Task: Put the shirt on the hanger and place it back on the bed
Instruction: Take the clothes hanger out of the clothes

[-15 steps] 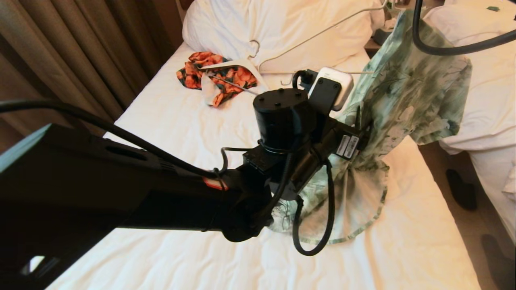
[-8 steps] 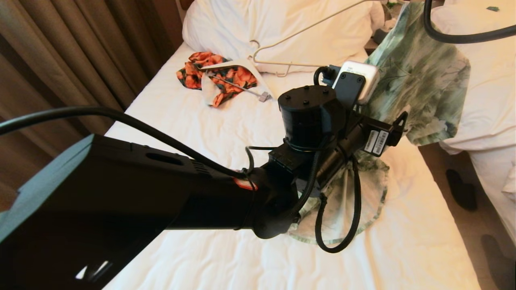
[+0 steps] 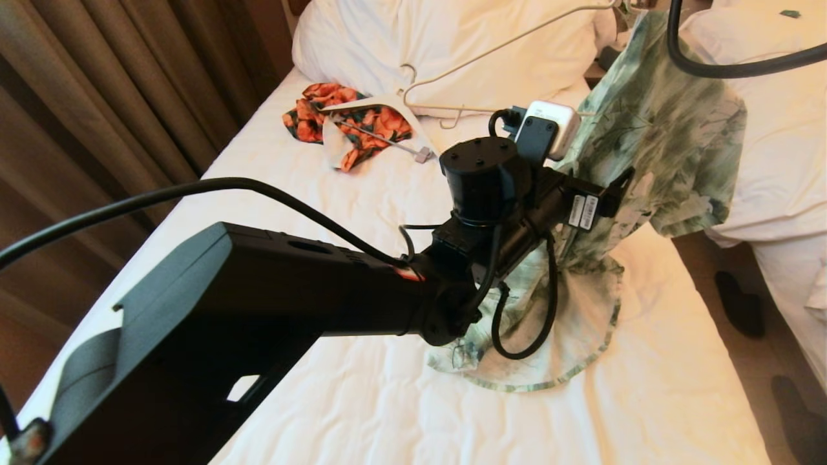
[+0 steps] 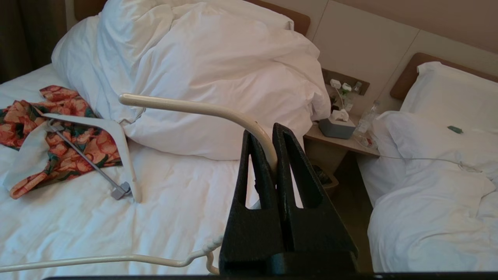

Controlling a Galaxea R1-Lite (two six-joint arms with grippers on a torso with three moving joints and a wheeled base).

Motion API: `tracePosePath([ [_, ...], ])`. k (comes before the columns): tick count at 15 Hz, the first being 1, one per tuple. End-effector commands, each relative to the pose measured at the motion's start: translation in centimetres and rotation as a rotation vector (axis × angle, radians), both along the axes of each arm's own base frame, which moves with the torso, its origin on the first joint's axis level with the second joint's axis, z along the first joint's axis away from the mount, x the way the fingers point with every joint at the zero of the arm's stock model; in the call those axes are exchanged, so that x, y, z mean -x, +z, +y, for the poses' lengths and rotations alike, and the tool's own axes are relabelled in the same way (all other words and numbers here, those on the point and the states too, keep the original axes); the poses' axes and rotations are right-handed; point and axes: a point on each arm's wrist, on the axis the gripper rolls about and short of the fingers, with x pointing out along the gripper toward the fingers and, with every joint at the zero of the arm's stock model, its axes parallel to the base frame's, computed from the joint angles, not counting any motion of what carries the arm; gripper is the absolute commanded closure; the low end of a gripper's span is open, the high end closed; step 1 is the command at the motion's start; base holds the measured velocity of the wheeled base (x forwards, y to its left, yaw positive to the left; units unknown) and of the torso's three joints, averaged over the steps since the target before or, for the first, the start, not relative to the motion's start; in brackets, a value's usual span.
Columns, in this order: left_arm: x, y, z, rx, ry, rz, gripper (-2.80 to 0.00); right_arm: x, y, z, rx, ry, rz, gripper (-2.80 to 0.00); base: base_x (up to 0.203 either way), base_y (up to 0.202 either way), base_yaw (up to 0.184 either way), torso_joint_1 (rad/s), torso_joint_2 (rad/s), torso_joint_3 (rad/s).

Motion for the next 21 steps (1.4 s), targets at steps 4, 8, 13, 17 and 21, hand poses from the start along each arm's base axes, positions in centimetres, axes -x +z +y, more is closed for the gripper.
tracePosePath([
  [4, -3.4, -1.6, 0.1, 0.005, 0.024, -0.019, -2.80, 0.1, -0.1, 0.6, 0.006, 0.016, 0.002, 0.00, 0.000, 0.000, 0.000, 0.000, 0.00, 0.000],
  [8, -3.8, -1.3, -0.6, 0.031, 0.026, -0.040, 0.00, 0.6, -0.1, 1.4, 0.005, 0.046, 0.003, 0.00, 0.000, 0.000, 0.000, 0.000, 0.00, 0.000],
  [13, -1.8, -1.6, -2.4, 0.015, -0.026, -0.026, 0.00, 0.7, -0.4, 2.3, 0.008, 0.072, 0.009, 0.00, 0.000, 0.000, 0.000, 0.000, 0.00, 0.000],
  [17, -0.5, -2.2, -3.7, 0.009, -0.057, -0.017, 0.00, 0.5, -0.7, 2.7, 0.007, 0.081, 0.013, 0.00, 0.000, 0.000, 0.000, 0.000, 0.00, 0.000],
  [21, -2.4, -5.6, -3.8, -0.043, -0.015, 0.026, 0.00, 0.2, -0.8, 2.9, 0.010, 0.079, 0.015, 0.00, 0.000, 0.000, 0.000, 0.000, 0.00, 0.000],
])
